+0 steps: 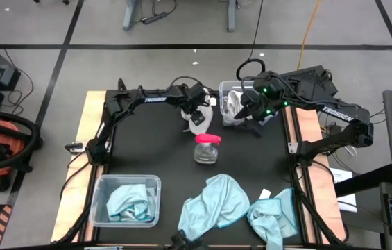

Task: Sort microfiber towel by color & place in baskets
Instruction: Put the gray towel into the top transparent bin

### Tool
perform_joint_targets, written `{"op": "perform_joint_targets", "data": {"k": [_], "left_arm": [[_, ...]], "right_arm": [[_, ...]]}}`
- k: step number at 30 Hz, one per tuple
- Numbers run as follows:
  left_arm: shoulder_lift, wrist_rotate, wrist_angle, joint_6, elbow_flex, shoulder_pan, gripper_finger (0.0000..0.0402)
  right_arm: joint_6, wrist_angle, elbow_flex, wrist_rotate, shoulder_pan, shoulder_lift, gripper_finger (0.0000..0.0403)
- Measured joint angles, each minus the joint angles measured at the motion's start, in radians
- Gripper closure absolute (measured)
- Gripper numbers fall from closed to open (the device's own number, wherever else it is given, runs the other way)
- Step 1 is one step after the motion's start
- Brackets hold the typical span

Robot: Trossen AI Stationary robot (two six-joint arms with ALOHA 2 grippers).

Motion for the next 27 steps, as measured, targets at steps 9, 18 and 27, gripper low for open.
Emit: {"op": "perform_joint_targets", "data": {"k": [9,18,27], "left_arm": [[-0.008,0.006,-0.086,0.068,-0.001,0.021,0.0376],[-0.118,0.051,-0.12,0.068,0.005,0.035,0.0386],[-0.295,0.041,-0.115,0.044,0.008,0.033,0.0386]], "right_arm": [[0.001,-0.009,0.0,0.001,0.044,0.0,0.0156],[-0.007,-0.009,0.0,0.004,0.048,0.0,0.0156],[-0.049,0.045,0.0,0.059,0.048,0.0,0.0156]]}}
